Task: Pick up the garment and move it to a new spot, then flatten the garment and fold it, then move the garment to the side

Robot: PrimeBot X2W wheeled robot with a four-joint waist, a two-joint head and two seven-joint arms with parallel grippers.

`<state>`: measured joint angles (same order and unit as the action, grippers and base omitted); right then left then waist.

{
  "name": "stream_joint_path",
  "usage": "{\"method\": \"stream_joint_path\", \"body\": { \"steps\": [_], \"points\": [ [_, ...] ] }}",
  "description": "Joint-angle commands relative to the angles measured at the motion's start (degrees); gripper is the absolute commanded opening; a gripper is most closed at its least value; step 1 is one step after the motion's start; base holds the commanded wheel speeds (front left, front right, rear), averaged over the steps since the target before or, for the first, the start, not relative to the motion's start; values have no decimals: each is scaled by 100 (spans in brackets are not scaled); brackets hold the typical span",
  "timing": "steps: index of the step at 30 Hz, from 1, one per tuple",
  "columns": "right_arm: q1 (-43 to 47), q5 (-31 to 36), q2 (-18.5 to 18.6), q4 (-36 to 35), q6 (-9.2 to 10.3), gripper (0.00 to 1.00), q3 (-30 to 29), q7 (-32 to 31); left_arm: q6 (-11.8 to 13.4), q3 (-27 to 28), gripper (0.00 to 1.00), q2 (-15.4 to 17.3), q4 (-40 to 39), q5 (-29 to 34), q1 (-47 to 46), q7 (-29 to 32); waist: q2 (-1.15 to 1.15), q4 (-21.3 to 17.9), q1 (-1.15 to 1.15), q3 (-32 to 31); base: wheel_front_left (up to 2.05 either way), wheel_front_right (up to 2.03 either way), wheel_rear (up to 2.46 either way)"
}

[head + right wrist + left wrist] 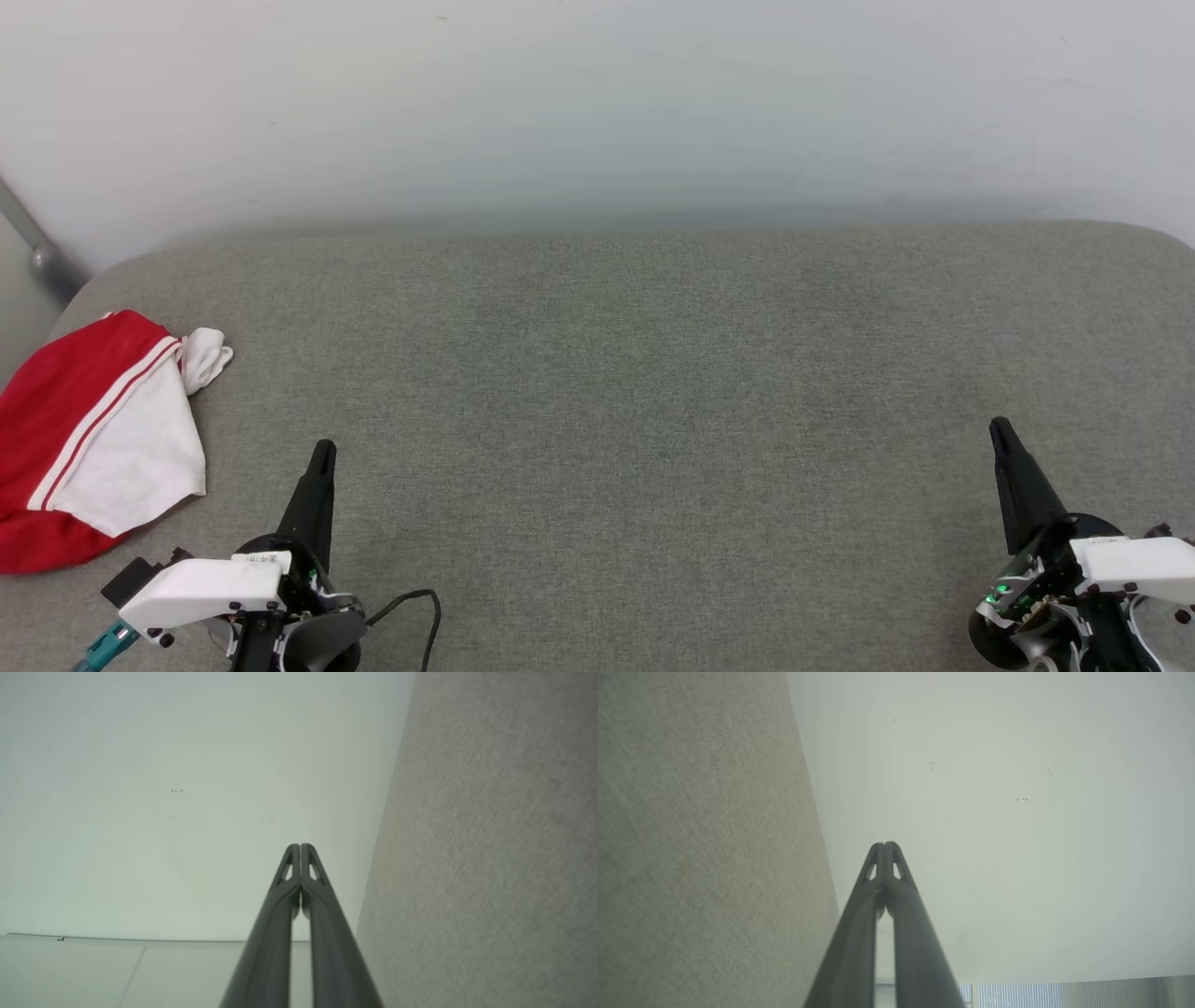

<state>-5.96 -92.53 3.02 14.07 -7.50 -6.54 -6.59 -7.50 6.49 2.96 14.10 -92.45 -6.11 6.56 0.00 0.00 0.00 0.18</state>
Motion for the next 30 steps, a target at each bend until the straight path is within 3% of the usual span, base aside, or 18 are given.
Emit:
{"method": "stream_joint_path", "body": {
  "steps": [1, 30],
  "points": [
    [-68, 27, -23, 6, 2, 0, 2, -7, -11, 19, 0, -12, 2, 13, -41, 13, 0, 0, 0, 0, 0, 0, 0],
    [-68, 26, -23, 5, 2, 0, 3, -6, -11, 17, 0, -11, 2, 11, -41, 11, 0, 0, 0, 0, 0, 0, 0]
  ]
}}
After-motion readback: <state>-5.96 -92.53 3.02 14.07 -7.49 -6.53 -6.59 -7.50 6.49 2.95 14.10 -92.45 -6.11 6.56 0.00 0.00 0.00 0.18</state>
